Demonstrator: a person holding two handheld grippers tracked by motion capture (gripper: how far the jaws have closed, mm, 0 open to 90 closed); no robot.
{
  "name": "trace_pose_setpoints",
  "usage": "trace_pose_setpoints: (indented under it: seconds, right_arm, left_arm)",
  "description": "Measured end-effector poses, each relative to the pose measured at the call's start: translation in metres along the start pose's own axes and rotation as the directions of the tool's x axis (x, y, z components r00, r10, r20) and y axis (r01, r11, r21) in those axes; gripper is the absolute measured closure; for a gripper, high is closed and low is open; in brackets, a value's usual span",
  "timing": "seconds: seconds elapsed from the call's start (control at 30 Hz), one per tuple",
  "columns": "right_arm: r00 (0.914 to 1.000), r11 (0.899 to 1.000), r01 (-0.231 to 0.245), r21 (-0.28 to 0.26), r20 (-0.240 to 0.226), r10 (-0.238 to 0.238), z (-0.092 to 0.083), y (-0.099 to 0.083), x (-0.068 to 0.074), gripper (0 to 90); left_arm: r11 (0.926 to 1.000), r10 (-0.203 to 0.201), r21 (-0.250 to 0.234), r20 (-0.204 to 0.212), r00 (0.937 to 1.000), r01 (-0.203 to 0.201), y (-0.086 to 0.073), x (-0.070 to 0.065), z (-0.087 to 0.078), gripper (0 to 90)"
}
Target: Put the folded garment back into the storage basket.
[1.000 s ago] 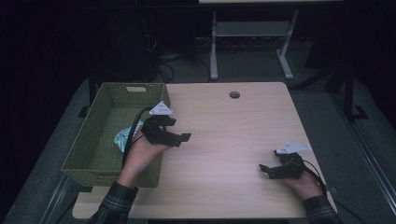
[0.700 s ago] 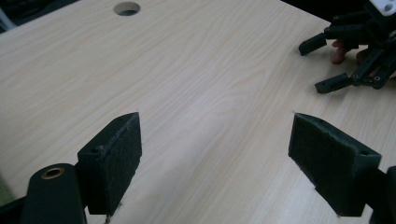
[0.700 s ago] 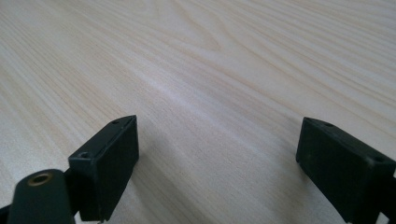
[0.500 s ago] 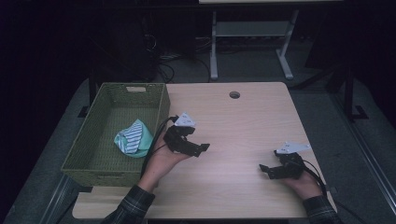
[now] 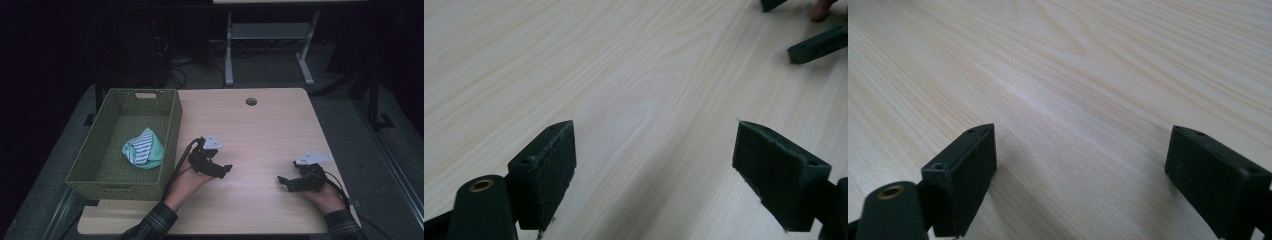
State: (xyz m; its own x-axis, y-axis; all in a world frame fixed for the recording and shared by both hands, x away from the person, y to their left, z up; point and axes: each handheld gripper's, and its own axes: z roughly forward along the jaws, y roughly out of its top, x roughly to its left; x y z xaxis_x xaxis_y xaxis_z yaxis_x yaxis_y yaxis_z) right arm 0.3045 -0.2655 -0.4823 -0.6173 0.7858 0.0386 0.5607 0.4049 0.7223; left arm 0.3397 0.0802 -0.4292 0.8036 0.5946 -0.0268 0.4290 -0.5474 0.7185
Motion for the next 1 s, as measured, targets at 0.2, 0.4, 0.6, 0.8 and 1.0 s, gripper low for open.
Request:
trace_pose_setpoints:
  seconds: [0.2,0.4,0.6,0.8,1.0]
  right_arm:
    - [1.0,1.0,0.002,0.0,-0.001,-0.002,0.0,0.0,0.0,13.0]
    - [1.0,1.0,0.003,0.0,-0.003,-0.003,0.0,0.0,0.0,12.9]
    - [1.0,1.0,0.004,0.0,-0.003,-0.004,0.0,0.0,0.0,12.9]
    - [1.0,1.0,0.003,0.0,-0.003,-0.003,0.0,0.0,0.0,13.0]
    - [1.0,1.0,0.004,0.0,-0.003,-0.004,0.0,0.0,0.0,13.0]
  left_arm:
    - [0.9997,-0.002,0.026,-0.024,0.9997,0.002,-0.013,0.003,0.013,17.0]
    - [0.9991,-0.007,0.042,-0.033,0.9994,0.008,-0.022,0.007,0.021,16.9]
    - [0.9985,0.009,0.055,-0.049,0.9987,-0.006,-0.031,0.009,0.031,15.0]
    - [1.0,0.006,0.0,-0.042,0.9991,-0.006,-0.038,0.008,0.031,13.3]
    - [1.0,0.008,0.004,-0.041,0.9991,-0.008,-0.038,0.008,0.031,13.3]
